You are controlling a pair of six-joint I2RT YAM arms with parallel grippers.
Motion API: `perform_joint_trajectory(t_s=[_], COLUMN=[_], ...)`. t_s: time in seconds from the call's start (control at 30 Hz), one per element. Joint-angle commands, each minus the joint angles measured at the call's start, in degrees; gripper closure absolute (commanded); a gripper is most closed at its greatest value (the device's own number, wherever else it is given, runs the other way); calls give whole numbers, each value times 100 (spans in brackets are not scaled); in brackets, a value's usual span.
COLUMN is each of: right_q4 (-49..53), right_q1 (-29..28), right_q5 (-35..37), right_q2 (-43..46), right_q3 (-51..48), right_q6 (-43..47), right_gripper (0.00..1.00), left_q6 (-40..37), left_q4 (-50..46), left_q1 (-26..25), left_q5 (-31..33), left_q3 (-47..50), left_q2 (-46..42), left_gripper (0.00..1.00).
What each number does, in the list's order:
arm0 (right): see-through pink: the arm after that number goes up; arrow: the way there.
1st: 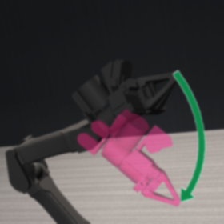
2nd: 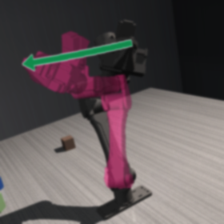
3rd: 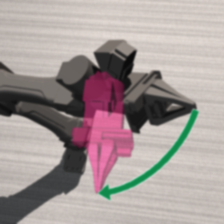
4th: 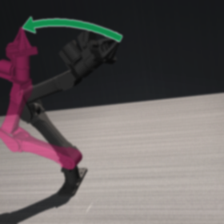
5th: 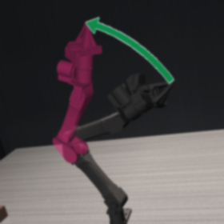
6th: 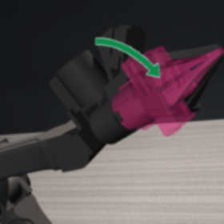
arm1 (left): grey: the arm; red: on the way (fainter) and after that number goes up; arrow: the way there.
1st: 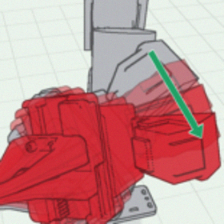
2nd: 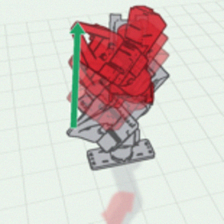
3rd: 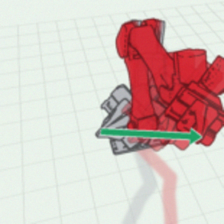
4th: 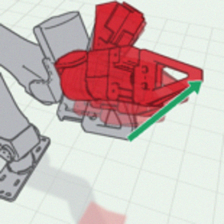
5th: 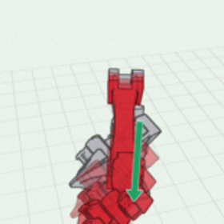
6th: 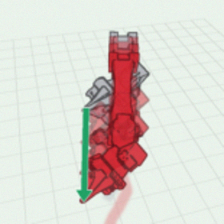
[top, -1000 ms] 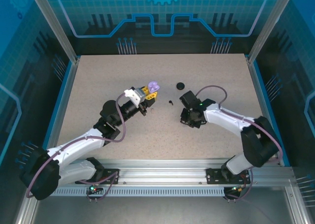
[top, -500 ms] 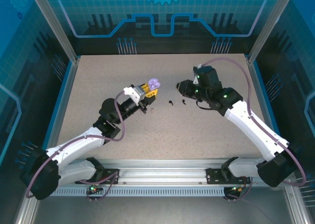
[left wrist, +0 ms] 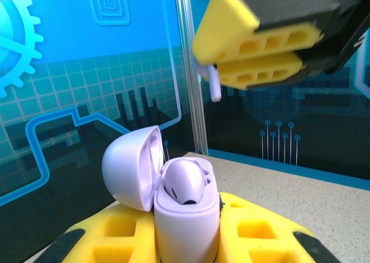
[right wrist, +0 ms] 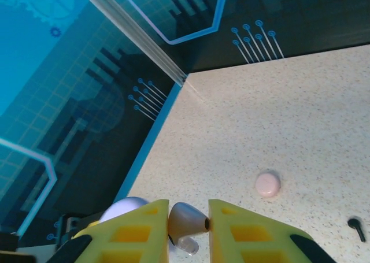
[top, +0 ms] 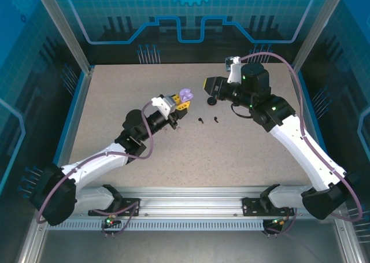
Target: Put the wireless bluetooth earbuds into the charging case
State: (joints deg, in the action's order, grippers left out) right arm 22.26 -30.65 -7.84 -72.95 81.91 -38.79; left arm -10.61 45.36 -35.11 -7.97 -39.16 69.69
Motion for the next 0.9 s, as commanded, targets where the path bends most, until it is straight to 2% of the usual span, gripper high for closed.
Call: perform_joint_trajectory(t_s=[0.0, 0.23, 0.87], right_q4=[-536, -934, -1119], right_q1=[-34, -301, -415], right_q5=[-404, -548, -696], right_q2=[127, 168, 62], right_q3=[-83, -369, -762], right_q6=[193, 614, 543], right_gripper=[78, 78, 79], left_q6=[15, 34, -46], left_q4=[244, 227, 148], left_q1=[-39, -74, -141], left_q5=[-144, -161, -126], left_q3=[-226, -325, -441], left_q2=[112, 220, 256], left_gripper=[100, 100, 100])
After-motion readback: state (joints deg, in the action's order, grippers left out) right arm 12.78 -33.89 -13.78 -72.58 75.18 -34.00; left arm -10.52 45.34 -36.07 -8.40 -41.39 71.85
